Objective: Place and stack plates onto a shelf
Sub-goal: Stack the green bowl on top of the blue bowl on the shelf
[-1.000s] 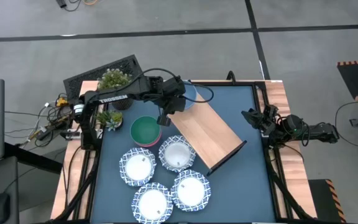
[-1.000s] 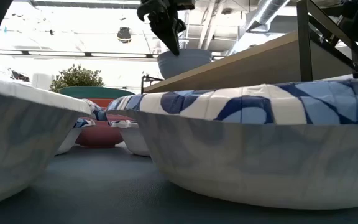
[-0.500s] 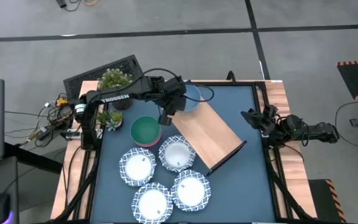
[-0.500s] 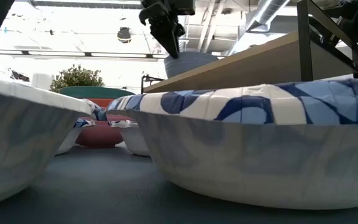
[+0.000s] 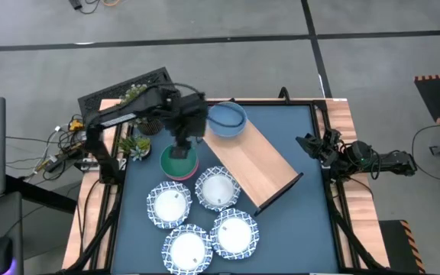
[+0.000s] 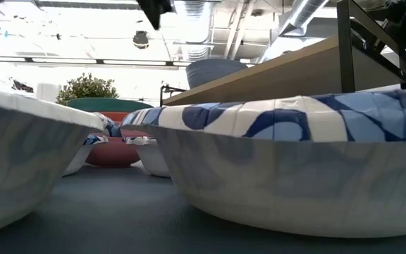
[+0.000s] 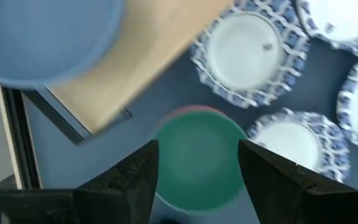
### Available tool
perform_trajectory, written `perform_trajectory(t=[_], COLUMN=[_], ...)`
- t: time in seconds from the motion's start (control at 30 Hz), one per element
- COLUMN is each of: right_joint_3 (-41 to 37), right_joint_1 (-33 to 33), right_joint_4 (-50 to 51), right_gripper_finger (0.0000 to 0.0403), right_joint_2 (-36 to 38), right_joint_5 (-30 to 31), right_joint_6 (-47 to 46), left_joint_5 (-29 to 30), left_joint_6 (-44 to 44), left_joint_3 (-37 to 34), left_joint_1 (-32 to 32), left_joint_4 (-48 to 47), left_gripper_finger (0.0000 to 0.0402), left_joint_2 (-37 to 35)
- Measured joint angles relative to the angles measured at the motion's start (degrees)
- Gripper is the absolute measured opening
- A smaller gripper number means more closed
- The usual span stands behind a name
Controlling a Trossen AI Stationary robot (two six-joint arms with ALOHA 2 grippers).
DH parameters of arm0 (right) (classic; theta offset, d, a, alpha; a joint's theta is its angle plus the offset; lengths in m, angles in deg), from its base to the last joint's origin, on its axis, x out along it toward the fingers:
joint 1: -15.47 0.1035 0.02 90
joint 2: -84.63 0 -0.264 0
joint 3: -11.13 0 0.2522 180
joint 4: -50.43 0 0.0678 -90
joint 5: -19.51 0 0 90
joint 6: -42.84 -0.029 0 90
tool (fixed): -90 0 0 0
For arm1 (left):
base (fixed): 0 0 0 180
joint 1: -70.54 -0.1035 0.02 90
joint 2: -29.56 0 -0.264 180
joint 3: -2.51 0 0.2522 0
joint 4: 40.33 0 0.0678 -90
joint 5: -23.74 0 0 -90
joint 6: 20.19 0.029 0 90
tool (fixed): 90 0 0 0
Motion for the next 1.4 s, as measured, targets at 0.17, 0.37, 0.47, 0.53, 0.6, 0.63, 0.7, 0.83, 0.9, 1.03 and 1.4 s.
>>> perform_trajectory(t=[0.17, 0.37, 0.47, 0.53, 0.6, 0.63, 0.7, 0.83, 0.9, 1.03, 1.4], right_joint_3=[0.00, 0.00, 0.00, 0.00, 0.00, 0.00, 0.00, 0.00, 0.00, 0.00, 0.00], right_joint_1=[0.01, 0.01, -0.01, -0.01, -0.01, -0.01, -0.01, -0.01, -0.01, -0.01, -0.01], right_joint_4=[0.02, 0.02, 0.01, 0.00, 0.00, 0.00, 0.00, -0.02, 0.01, 0.00, 0.00], right_gripper_finger=[0.0058, 0.0058, 0.0058, 0.0058, 0.0058, 0.0058, 0.0058, 0.0058, 0.0058, 0.0058, 0.0058], right_joint_2=[0.00, 0.02, 0.00, 0.00, 0.00, 0.02, 0.00, 0.00, 0.02, 0.02, 0.00], right_joint_5=[-0.11, -0.08, -0.05, -0.04, -0.04, -0.04, -0.02, 0.00, 0.02, 0.07, 0.09], right_joint_6=[-0.02, 0.00, 0.00, -0.02, -0.02, -0.02, -0.02, -0.07, -0.07, -0.08, -0.09], left_joint_5=[1.36, 2.73, 3.65, 3.96, 4.57, 4.65, 5.09, 5.25, 5.02, 4.58, 3.29], left_joint_6=[-6.64, -17.95, -20.61, -21.03, -20.82, -20.46, -19.84, -18.90, -18.57, -18.35, -19.70], left_joint_3=[-17.56, -43.10, -52.01, -55.99, -59.00, -60.03, -61.44, -63.62, -64.52, -65.71, -68.71], left_joint_1=[4.16, 9.67, 12.03, 13.34, 14.27, 14.49, 14.64, 14.59, 14.59, 14.59, 13.99], left_joint_4=[8.35, 24.79, 30.53, 33.33, 35.83, 37.11, 39.15, 41.04, 41.48, 42.22, 44.04], left_gripper_finger=[0.0189, 0.0187, 0.0187, 0.0187, 0.0187, 0.0187, 0.0187, 0.0187, 0.0187, 0.0187, 0.0140], left_joint_2=[-12.80, -26.53, -29.30, -29.68, -29.49, -29.20, -28.64, -28.37, -28.37, -28.37, -28.37])
